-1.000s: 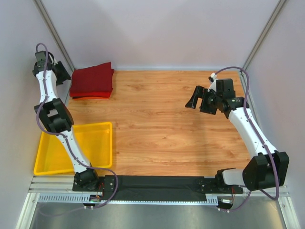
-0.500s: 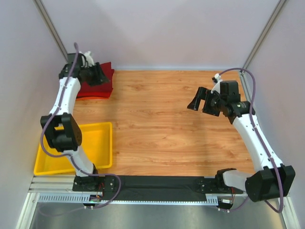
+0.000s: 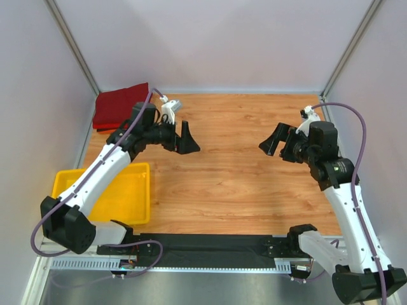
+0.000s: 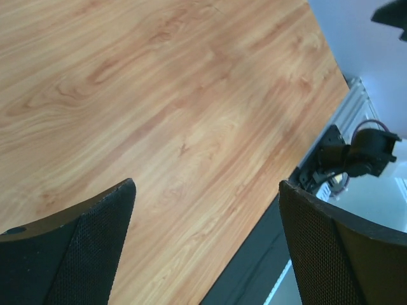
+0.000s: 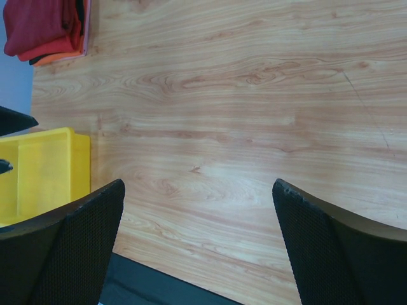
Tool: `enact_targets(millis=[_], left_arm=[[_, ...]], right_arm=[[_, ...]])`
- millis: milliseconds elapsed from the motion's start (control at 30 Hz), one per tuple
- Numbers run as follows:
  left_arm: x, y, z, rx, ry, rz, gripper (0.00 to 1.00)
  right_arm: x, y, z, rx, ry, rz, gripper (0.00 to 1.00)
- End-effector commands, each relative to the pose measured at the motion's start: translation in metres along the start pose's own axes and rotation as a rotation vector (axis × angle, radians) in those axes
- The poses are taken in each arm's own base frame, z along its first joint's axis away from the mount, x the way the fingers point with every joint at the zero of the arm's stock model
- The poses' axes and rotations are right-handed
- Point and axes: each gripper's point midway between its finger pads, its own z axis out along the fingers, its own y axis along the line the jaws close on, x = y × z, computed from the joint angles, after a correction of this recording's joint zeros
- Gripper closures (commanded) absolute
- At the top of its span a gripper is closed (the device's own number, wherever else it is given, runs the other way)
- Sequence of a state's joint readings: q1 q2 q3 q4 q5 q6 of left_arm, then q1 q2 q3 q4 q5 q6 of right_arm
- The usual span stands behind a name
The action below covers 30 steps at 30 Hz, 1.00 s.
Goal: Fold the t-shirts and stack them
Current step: Neatly place the folded tshirt to the corner
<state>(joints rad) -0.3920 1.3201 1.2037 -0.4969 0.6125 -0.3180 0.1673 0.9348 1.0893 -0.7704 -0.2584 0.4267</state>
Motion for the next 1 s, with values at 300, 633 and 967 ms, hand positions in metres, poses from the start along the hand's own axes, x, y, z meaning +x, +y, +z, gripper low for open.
enact_targets(millis=[300,633,967], left_arm=[[-0.025,-0.044,-0.039,0.054,-0.181,0.122,0.0],[-0.024,-0.045,-0.046,0.041,-0.198,0.142,0.0],[-0.025,-0.047,-0.046,0.054,-0.208,0.144,0.0]], right_arm=[[0.009,-0.002,-0.023,0.011,-0.064,0.046,0.0],[-0.001,0.005,-0.031,-0.004,-0.098,0.044,0.0],[-0.004,0.004,-0.033,0.006,-0.112,0.037,0.0]])
